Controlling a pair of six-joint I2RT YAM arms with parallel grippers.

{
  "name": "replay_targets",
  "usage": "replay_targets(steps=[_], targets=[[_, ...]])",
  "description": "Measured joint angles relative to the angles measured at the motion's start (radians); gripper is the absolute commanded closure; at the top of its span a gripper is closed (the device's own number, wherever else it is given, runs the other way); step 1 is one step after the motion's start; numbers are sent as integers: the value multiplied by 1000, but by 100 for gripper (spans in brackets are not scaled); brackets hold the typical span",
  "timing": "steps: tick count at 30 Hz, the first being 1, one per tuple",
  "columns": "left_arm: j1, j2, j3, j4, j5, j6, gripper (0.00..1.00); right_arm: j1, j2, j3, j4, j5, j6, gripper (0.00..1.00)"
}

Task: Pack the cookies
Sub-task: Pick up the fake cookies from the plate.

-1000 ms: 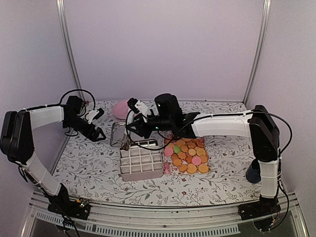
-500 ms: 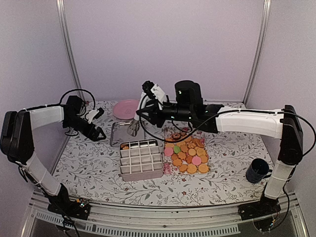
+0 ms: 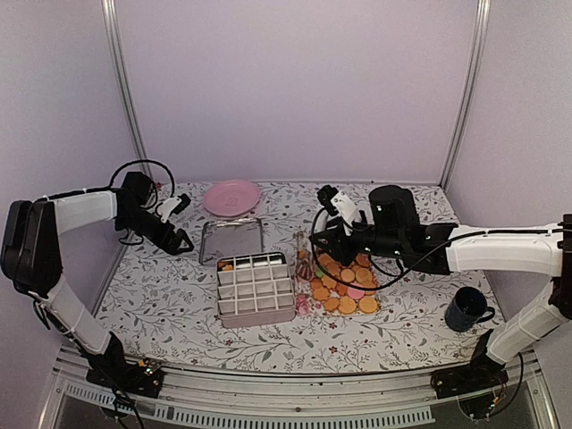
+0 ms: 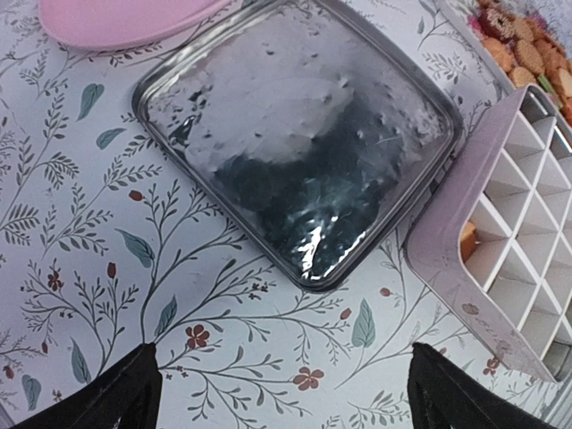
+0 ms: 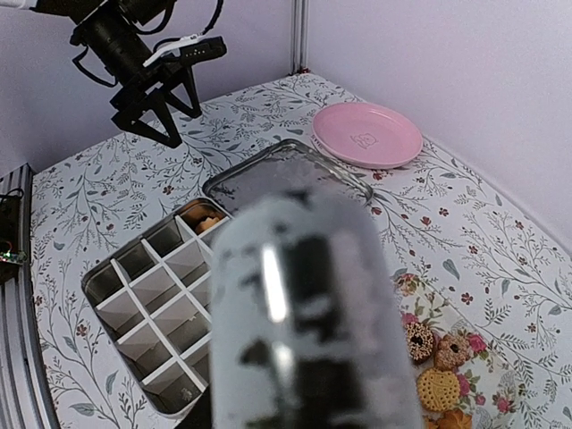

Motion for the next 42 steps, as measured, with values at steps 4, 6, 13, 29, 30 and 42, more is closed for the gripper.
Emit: replay_targets(steps=[4,6,13,29,30,42], targets=[[-11,0,0,0,0,0,4,-3,-52,-28,-13,40,5,66],[-15,2,0,0,-1,-1,4,-6,-71,-33,-19,59,5,66],[-25,12,13,1,-4,-3,4,-22,-98,-33,-44,137,-5,63],[-31,19,26,3,-11,-2,4,-53,-35,-48,-41,191,4,62],[-31,19,26,3,-11,-2,4,-52,-29,-51,-37,196,5,62],[-31,23,26,6,-14,2,4,-53,-15,-98,13,253,26,68]])
